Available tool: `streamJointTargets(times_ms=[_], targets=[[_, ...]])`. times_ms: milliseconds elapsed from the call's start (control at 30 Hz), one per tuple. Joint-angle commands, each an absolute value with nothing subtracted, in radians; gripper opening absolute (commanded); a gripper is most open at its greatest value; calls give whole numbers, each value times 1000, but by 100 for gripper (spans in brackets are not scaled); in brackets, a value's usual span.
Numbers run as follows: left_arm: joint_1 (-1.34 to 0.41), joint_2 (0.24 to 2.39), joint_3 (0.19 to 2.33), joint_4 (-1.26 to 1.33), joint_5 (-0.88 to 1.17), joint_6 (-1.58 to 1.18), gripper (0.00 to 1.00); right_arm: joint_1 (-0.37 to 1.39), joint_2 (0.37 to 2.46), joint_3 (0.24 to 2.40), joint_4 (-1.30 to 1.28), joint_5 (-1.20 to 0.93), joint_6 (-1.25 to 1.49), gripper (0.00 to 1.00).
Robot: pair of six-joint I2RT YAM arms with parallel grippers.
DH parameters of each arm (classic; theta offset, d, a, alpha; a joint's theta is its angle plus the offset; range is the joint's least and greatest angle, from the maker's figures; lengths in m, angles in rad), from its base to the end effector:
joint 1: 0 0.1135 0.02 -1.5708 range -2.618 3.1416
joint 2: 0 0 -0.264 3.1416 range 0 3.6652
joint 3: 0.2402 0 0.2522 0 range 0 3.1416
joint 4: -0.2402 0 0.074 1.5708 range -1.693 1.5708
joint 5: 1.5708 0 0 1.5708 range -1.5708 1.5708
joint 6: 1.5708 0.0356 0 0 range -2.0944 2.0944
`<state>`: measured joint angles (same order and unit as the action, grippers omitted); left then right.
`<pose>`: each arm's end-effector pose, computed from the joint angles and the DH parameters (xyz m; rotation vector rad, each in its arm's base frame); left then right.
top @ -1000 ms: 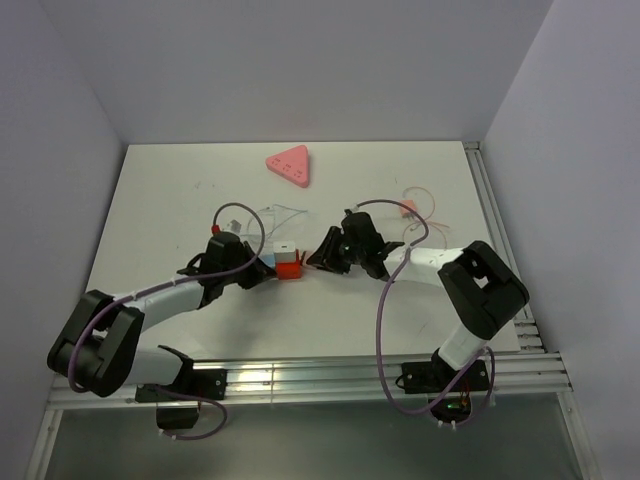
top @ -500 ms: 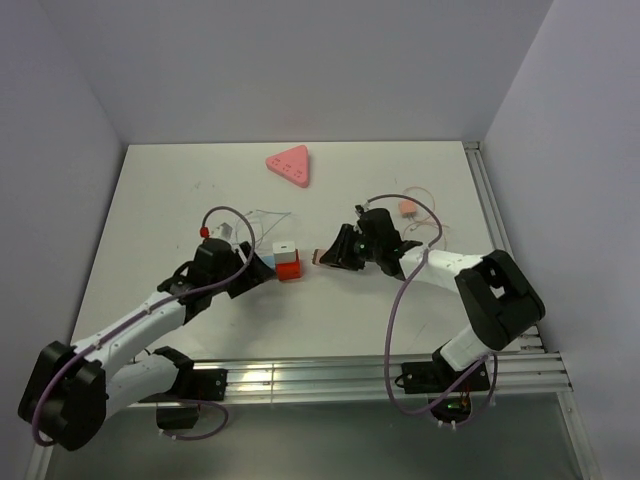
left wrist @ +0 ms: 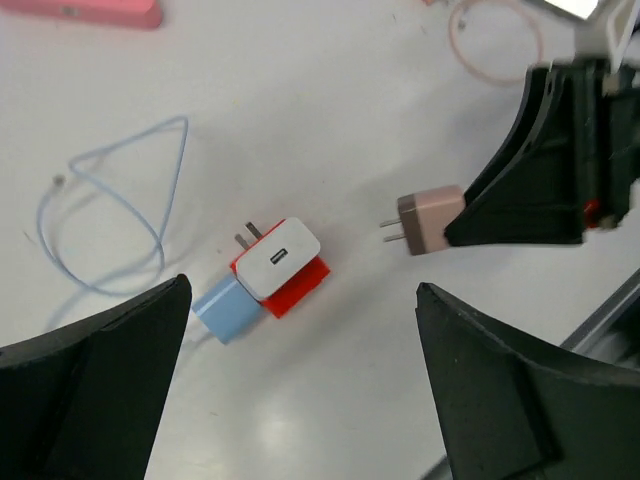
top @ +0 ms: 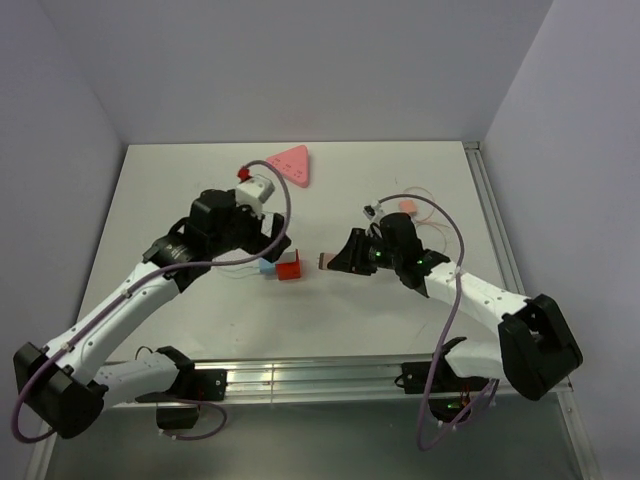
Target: Insert the plug
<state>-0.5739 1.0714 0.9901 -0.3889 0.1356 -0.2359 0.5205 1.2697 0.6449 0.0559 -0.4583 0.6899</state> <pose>0.1989 -0.1343 0.3357 0.4387 2.0517 -0.6375 0.2218 0.1453 0.2139 -0.0981 2.3171 1.1579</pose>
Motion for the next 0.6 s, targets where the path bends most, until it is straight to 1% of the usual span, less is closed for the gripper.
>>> streamJointTargets(times_ms=[0,33,67,100,233,367,400,567], targets=[[-650,1140,1032,-488,51,173,99,489,1169,614,23,-497,657,0],[-649,1152,1017,-473,72,286,99,482,1155,606,17,-508,646,0],[-656,1152,990,-419,48,314,100,476,1144,604,9,-514,638,0],[-685,1160,970,-390,70,369,100,462,1125,603,-14,-518,631,0],[-693,1252,996,-407,133,511,97,413,1075,560,-23,-563,609,0],[-689,1346,1032,-391,186,581,97,362,1065,531,-12,-624,600,0],[-683,1367,1052,-394,228,597,97,353,1065,526,-6,-638,597,0],[-669,1506,1111,-442,279,612,98,334,1074,514,-5,-664,586,0]])
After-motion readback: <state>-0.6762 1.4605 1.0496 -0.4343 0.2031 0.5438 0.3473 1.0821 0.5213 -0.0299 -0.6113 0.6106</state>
